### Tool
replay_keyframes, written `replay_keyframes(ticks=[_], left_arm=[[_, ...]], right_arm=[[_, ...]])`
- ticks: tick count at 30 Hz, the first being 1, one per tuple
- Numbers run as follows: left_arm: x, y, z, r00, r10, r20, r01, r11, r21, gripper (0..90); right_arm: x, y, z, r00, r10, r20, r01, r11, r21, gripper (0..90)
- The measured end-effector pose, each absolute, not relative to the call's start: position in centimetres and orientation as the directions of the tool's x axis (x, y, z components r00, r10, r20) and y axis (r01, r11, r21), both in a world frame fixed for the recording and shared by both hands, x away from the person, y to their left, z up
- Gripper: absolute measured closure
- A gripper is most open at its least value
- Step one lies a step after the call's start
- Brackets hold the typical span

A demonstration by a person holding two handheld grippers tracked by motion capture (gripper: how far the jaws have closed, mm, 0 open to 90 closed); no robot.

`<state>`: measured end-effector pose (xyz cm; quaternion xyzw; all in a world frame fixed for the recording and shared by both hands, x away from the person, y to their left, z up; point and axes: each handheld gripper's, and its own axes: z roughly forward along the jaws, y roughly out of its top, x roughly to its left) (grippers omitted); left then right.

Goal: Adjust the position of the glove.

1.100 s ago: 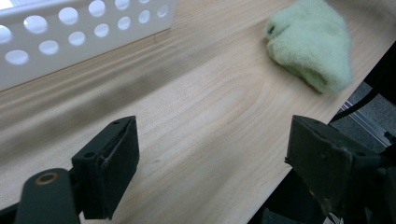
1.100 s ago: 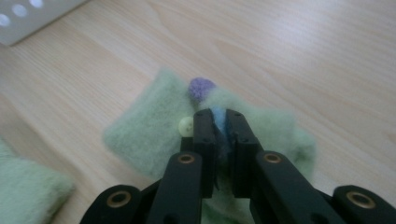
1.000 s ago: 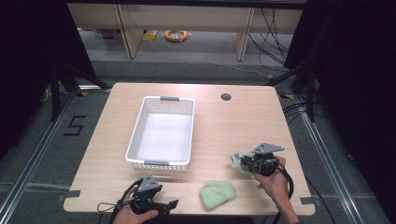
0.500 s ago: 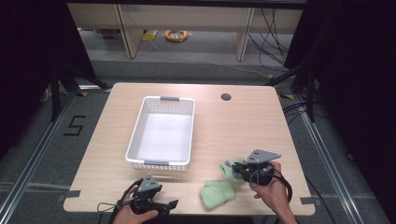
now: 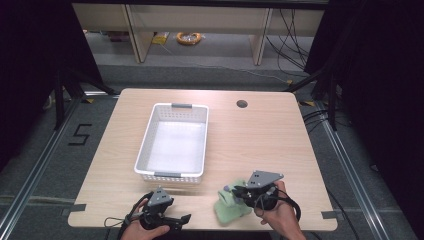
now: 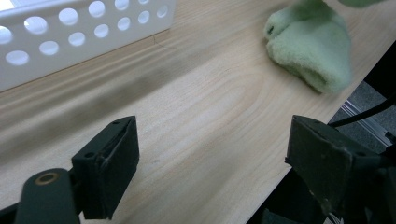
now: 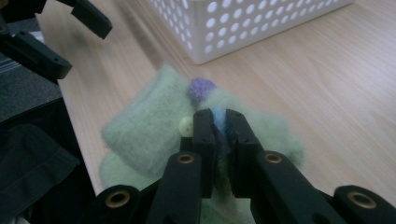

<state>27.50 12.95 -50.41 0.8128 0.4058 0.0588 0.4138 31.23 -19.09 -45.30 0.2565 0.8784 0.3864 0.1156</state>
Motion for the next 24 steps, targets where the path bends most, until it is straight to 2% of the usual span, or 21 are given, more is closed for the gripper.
replay_keyframes(ticks=[2, 4, 11, 15, 24], left_arm=[[27.5, 12.9, -50.4, 0.668, 0.708, -0.227, 0.603, -0.337, 0.724, 16.2], [27.4, 12.7, -50.2, 0.664, 0.702, -0.258, 0.621, -0.325, 0.714, 16.3], [27.2, 11.3, -49.1, 0.701, 0.664, -0.258, 0.569, -0.305, 0.764, 17.3], [27.1, 9.9, -48.3, 0.726, 0.615, -0.306, 0.570, -0.290, 0.769, 21.5], [27.7, 7.9, -47.1, 0.792, 0.539, -0.285, 0.508, -0.325, 0.797, 30.6]], right_arm=[[30.9, -18.6, -45.5, -0.856, 0.517, -0.005, 0.345, 0.578, 0.739, 84.0], [30.8, -18.3, -45.5, -0.864, 0.503, -0.005, 0.337, 0.587, 0.736, 84.0], [30.5, -17.7, -45.4, -0.880, 0.474, -0.026, 0.303, 0.603, 0.738, 84.0], [30.2, -17.4, -45.1, -0.891, 0.453, -0.030, 0.286, 0.612, 0.737, 84.0], [30.1, -17.3, -45.0, -0.903, 0.429, -0.027, 0.275, 0.626, 0.730, 83.9]])
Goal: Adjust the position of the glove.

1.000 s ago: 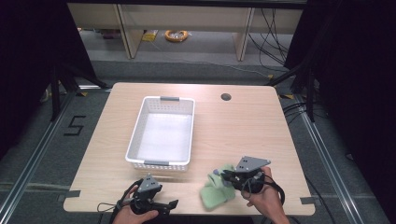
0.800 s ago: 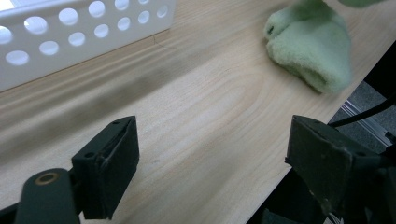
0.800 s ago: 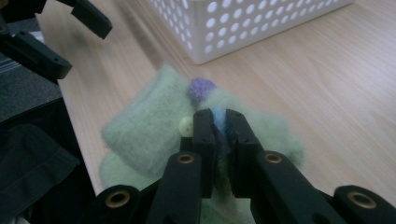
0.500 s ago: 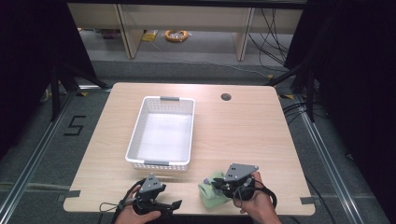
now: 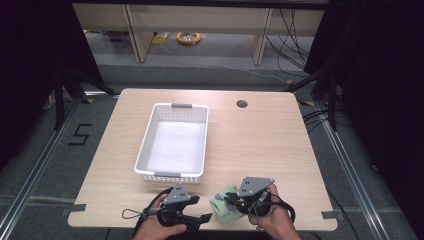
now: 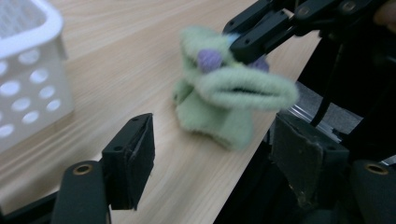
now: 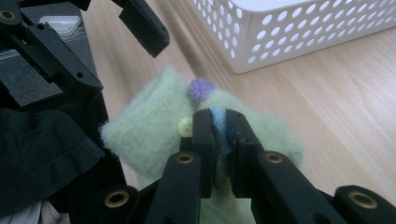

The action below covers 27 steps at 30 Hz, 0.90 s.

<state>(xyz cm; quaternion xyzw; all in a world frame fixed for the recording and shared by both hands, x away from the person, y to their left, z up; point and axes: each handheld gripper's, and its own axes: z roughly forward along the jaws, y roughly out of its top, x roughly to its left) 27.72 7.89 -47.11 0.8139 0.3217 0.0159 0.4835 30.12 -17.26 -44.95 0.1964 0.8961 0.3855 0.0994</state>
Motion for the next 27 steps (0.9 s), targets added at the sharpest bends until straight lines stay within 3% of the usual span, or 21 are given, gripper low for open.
replay_keyframes(ticks=[9, 11, 15, 17, 19, 20, 27], left_arm=[[28.4, 6.9, -46.7, 0.824, 0.487, -0.289, 0.491, -0.361, 0.793, 42.7], [28.5, 6.5, -46.9, 0.845, 0.471, -0.255, 0.457, -0.384, 0.802, 50.8], [28.0, 5.7, -47.1, 0.849, 0.466, -0.247, 0.451, -0.398, 0.799, 57.6], [27.8, 5.2, -47.2, 0.850, 0.470, -0.237, 0.443, -0.396, 0.804, 69.6], [27.8, 5.1, -47.2, 0.862, 0.454, -0.223, 0.425, -0.410, 0.807, 72.9], [27.6, 4.9, -47.2, 0.853, 0.466, -0.235, 0.441, -0.404, 0.801, 80.3], [26.9, 3.3, -47.6, 0.859, 0.470, -0.201, 0.419, -0.421, 0.805, 83.9]], right_arm=[[30.1, -17.1, -45.0, -0.918, 0.396, -0.027, 0.247, 0.623, 0.742, 83.9], [30.0, -17.0, -44.9, -0.917, 0.397, -0.036, 0.241, 0.625, 0.743, 83.9], [29.9, -17.0, -44.8, -0.910, 0.415, -0.025, 0.260, 0.615, 0.745, 84.0], [30.1, -16.9, -44.6, -0.916, 0.398, -0.046, 0.230, 0.618, 0.752, 84.2], [30.0, -17.0, -44.6, -0.913, 0.407, -0.039, 0.242, 0.614, 0.751, 84.2], [30.2, -17.0, -44.4, -0.916, 0.397, -0.050, 0.227, 0.617, 0.754, 84.3], [30.7, -16.7, -44.2, -0.920, 0.388, -0.046, 0.221, 0.613, 0.758, 85.9]])
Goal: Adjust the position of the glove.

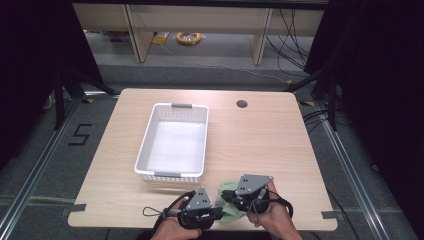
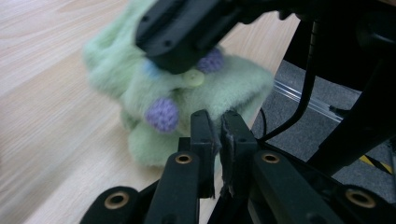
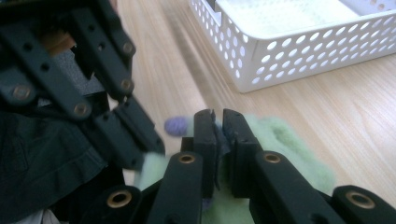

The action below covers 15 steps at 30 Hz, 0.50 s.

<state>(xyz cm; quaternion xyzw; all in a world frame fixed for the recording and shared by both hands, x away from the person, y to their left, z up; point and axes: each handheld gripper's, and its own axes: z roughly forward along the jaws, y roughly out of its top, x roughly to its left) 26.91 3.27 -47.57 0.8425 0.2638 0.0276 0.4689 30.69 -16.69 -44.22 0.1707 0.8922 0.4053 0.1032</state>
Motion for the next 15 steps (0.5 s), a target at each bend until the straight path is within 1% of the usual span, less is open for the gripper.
replay_keyframes(ticks=[1, 2, 3, 6, 8, 10, 11, 12, 15], left_arm=[[26.7, 3.0, -47.5, 0.860, 0.470, -0.200, 0.417, -0.420, 0.806, 83.9], [26.6, 2.7, -47.5, 0.862, 0.467, -0.200, 0.414, -0.417, 0.809, 84.0], [26.4, 2.6, -47.3, 0.863, 0.471, -0.184, 0.403, -0.423, 0.812, 84.0], [26.2, 2.1, -47.0, 0.872, 0.463, -0.158, 0.378, -0.431, 0.820, 84.1], [26.0, 1.8, -47.1, 0.862, 0.479, -0.165, 0.388, -0.415, 0.823, 84.0], [26.1, 1.8, -46.8, 0.868, 0.477, -0.139, 0.369, -0.431, 0.823, 84.0], [26.1, 1.8, -46.8, 0.868, 0.477, -0.139, 0.369, -0.431, 0.823, 84.0], [25.8, 1.7, -46.6, 0.858, 0.492, -0.149, 0.382, -0.415, 0.826, 84.0], [25.5, 1.6, -46.5, 0.861, 0.486, -0.148, 0.378, -0.417, 0.827, 83.9]], right_arm=[[30.9, -16.5, -44.2, -0.925, 0.377, -0.033, 0.221, 0.607, 0.763, 86.5], [31.1, -16.4, -44.2, -0.932, 0.359, -0.048, 0.198, 0.616, 0.763, 86.8], [31.1, -16.4, -44.2, -0.932, 0.359, -0.048, 0.198, 0.616, 0.763, 86.8], [31.1, -16.0, -44.0, -0.936, 0.351, -0.022, 0.215, 0.622, 0.753, 87.8], [31.5, -15.9, -43.9, -0.936, 0.352, 0.007, 0.234, 0.606, 0.760, 88.1], [31.9, -15.8, -44.0, -0.939, 0.343, 0.010, 0.226, 0.595, 0.771, 88.2], [31.9, -15.8, -44.0, -0.939, 0.343, 0.010, 0.226, 0.595, 0.771, 88.2], [32.1, -15.7, -44.0, -0.941, 0.336, 0.033, 0.236, 0.587, 0.774, 88.3], [32.1, -15.7, -44.0, -0.947, 0.319, 0.048, 0.234, 0.578, 0.782, 88.3]])
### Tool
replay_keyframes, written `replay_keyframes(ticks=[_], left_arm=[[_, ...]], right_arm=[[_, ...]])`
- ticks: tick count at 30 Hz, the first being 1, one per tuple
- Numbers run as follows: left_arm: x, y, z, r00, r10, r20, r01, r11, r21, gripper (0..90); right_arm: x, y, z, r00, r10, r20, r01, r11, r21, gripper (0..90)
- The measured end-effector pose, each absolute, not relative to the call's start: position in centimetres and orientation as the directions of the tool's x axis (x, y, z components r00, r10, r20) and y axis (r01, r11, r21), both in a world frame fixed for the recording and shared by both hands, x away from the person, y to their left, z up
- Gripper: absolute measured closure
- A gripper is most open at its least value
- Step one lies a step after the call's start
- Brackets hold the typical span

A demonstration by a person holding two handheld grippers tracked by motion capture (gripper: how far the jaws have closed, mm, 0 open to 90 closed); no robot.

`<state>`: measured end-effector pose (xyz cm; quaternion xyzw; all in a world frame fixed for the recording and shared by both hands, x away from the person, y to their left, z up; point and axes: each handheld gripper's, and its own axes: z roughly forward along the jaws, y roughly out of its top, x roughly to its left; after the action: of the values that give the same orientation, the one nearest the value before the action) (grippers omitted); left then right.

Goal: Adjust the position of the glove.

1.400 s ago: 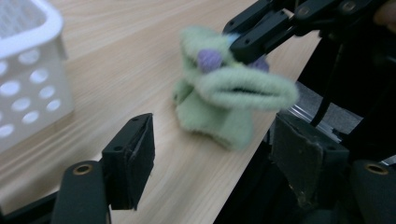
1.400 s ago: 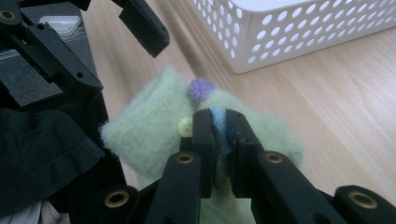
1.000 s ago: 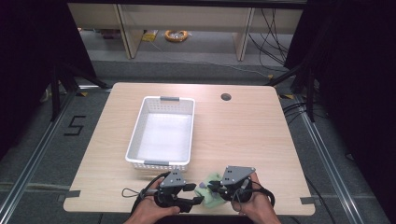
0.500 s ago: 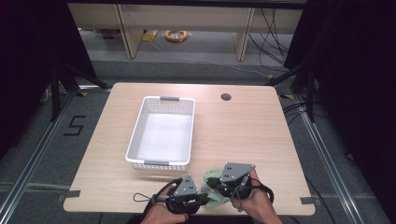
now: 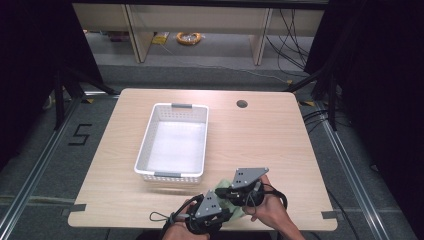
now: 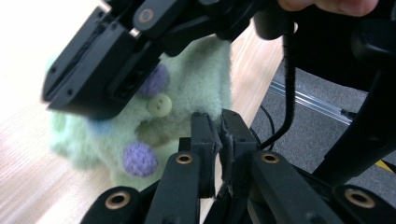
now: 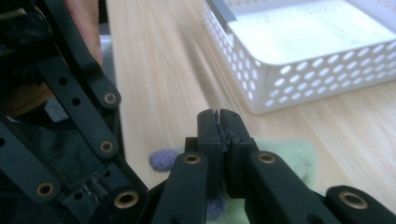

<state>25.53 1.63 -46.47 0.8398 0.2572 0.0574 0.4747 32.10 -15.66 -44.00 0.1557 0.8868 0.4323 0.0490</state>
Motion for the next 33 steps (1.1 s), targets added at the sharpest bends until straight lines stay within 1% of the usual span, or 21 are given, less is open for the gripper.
replay_keyframes(ticks=[1, 2, 3, 7, 8, 9, 10, 12, 14, 15, 17, 18, 19, 21, 22, 23, 25, 27, 28, 30, 33], left_arm=[[25.6, 1.6, -46.5, 0.879, 0.458, -0.135, 0.354, -0.437, 0.827, 83.7], [25.6, 1.6, -46.5, 0.879, 0.458, -0.135, 0.354, -0.437, 0.827, 83.3], [25.5, 1.3, -47.0, 0.860, 0.479, -0.177, 0.400, -0.418, 0.816, 82.4], [25.9, 0.8, -48.1, 0.863, 0.472, -0.179, 0.412, -0.453, 0.791, 80.1], [25.9, 0.5, -48.5, 0.859, 0.470, -0.204, 0.431, -0.448, 0.783, 80.1], [26.1, 0.4, -48.6, 0.865, 0.467, -0.184, 0.419, -0.470, 0.777, 79.1], [26.1, 0.2, -48.9, 0.864, 0.464, -0.196, 0.425, -0.462, 0.779, 78.5], [26.2, -0.1, -49.1, 0.861, 0.467, -0.201, 0.431, -0.461, 0.776, 74.9], [26.3, -0.3, -49.1, 0.872, 0.449, -0.197, 0.417, -0.468, 0.779, 71.0], [26.2, -0.4, -49.1, 0.858, 0.457, -0.236, 0.449, -0.444, 0.775, 67.6], [26.3, -0.2, -49.1, 0.859, 0.453, -0.238, 0.450, -0.447, 0.773, 65.8], [26.3, 0.0, -49.0, 0.856, 0.461, -0.233, 0.450, -0.443, 0.776, 61.7], [26.3, 0.1, -48.9, 0.857, 0.453, -0.247, 0.455, -0.436, 0.777, 59.9], [26.4, 1.2, -48.1, 0.857, 0.467, -0.218, 0.436, -0.433, 0.789, 56.8], [26.5, 1.6, -47.9, 0.855, 0.473, -0.214, 0.438, -0.436, 0.786, 55.2], [26.6, 2.1, -47.6, 0.846, 0.482, -0.228, 0.448, -0.410, 0.795, 53.3], [26.7, 2.5, -47.3, 0.837, 0.494, -0.236, 0.455, -0.390, 0.800, 52.3], [27.3, 3.4, -46.9, 0.827, 0.517, -0.220, 0.450, -0.375, 0.810, 52.2], [27.7, 3.6, -46.9, 0.834, 0.512, -0.206, 0.434, -0.380, 0.817, 51.9], [28.5, 3.9, -47.0, 0.805, 0.554, -0.213, 0.462, -0.360, 0.811, 51.3], [29.0, 4.0, -47.1, 0.799, 0.563, -0.209, 0.464, -0.358, 0.810, 51.1]], right_arm=[[32.0, -15.6, -44.0, -0.951, 0.305, 0.043, 0.220, 0.575, 0.788, 88.3], [32.1, -15.6, -44.1, -0.954, 0.297, 0.035, 0.209, 0.579, 0.788, 88.3], [32.2, -15.7, -44.4, -0.953, 0.299, 0.043, 0.219, 0.586, 0.780, 88.3], [32.6, -16.4, -45.6, -0.945, 0.323, 0.055, 0.250, 0.603, 0.757, 88.2], [32.7, -16.7, -46.0, -0.942, 0.328, 0.065, 0.263, 0.607, 0.750, 88.2], [32.8, -16.9, -46.3, -0.939, 0.336, 0.072, 0.274, 0.607, 0.746, 88.2], [32.8, -17.2, -46.5, -0.936, 0.343, 0.076, 0.285, 0.612, 0.738, 88.1], [32.8, -17.6, -46.7, -0.935, 0.347, 0.070, 0.282, 0.610, 0.740, 87.9], [32.7, -17.8, -46.8, -0.934, 0.349, 0.071, 0.284, 0.612, 0.738, 87.6], [32.7, -17.9, -46.9, -0.934, 0.352, 0.063, 0.284, 0.622, 0.730, 87.0], [32.6, -17.9, -47.0, -0.933, 0.356, 0.060, 0.284, 0.623, 0.729, 86.6], [32.5, -18.0, -47.2, -0.933, 0.356, 0.059, 0.284, 0.623, 0.729, 84.6], [32.5, -18.1, -47.2, -0.932, 0.358, 0.055, 0.283, 0.626, 0.727, 83.2], [32.3, -18.4, -47.3, -0.928, 0.369, 0.052, 0.289, 0.623, 0.727, 80.9], [32.2, -18.6, -47.3, -0.928, 0.371, 0.037, 0.277, 0.621, 0.733, 79.5], [32.1, -18.8, -47.3, -0.924, 0.379, 0.052, 0.295, 0.619, 0.728, 78.3], [31.7, -19.0, -47.4, -0.917, 0.393, 0.066, 0.314, 0.612, 0.726, 76.9], [31.5, -19.3, -47.4, -0.905, 0.419, 0.067, 0.332, 0.600, 0.728, 73.1], [31.4, -19.5, -47.4, -0.904, 0.424, 0.065, 0.332, 0.595, 0.732, 70.2], [31.0, -20.0, -47.1, -0.887, 0.457, 0.065, 0.353, 0.580, 0.734, 62.8], [30.4, -20.2, -46.8, -0.874, 0.482, 0.058, 0.363, 0.570, 0.737, 60.6]])
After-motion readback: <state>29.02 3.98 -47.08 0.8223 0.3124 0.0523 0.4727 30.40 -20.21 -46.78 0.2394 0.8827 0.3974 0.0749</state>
